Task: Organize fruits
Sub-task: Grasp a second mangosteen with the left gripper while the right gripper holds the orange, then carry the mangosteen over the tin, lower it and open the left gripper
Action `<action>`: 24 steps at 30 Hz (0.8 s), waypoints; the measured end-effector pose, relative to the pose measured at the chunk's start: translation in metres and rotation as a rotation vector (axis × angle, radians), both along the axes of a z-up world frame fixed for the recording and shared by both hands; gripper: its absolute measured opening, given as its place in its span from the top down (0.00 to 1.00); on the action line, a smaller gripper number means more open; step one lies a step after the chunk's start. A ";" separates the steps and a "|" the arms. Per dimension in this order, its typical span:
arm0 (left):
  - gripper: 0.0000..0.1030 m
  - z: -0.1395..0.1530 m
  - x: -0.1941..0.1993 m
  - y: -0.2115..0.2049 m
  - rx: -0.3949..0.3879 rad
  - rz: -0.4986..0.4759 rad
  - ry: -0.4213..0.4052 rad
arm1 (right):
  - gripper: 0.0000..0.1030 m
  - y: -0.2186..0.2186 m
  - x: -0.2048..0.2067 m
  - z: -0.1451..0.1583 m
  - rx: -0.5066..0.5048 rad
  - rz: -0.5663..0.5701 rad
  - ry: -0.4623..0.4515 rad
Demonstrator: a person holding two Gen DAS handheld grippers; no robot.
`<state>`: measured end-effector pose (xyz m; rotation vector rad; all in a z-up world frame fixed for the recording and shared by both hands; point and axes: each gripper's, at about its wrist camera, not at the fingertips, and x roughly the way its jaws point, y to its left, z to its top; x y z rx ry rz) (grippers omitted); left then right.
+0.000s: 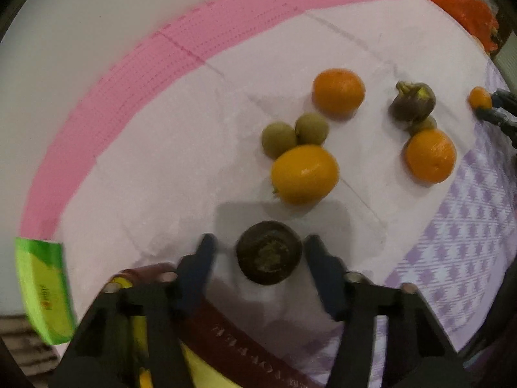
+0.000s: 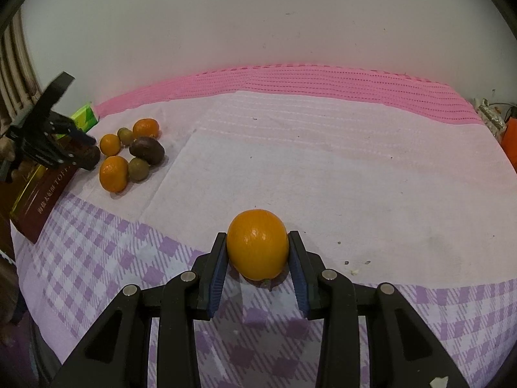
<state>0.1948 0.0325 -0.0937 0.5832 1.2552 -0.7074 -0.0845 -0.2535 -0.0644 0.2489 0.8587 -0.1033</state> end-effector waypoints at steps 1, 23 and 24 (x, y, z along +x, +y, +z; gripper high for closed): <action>0.61 -0.001 0.002 0.001 -0.006 0.012 0.009 | 0.66 0.000 0.000 0.000 0.002 0.000 0.000; 0.62 0.115 -0.178 0.061 -0.304 0.661 -0.196 | 0.66 0.005 0.004 0.000 -0.031 -0.003 0.011; 0.62 0.118 -0.183 0.066 -0.315 0.683 -0.195 | 0.66 0.005 0.004 0.000 -0.035 -0.004 0.012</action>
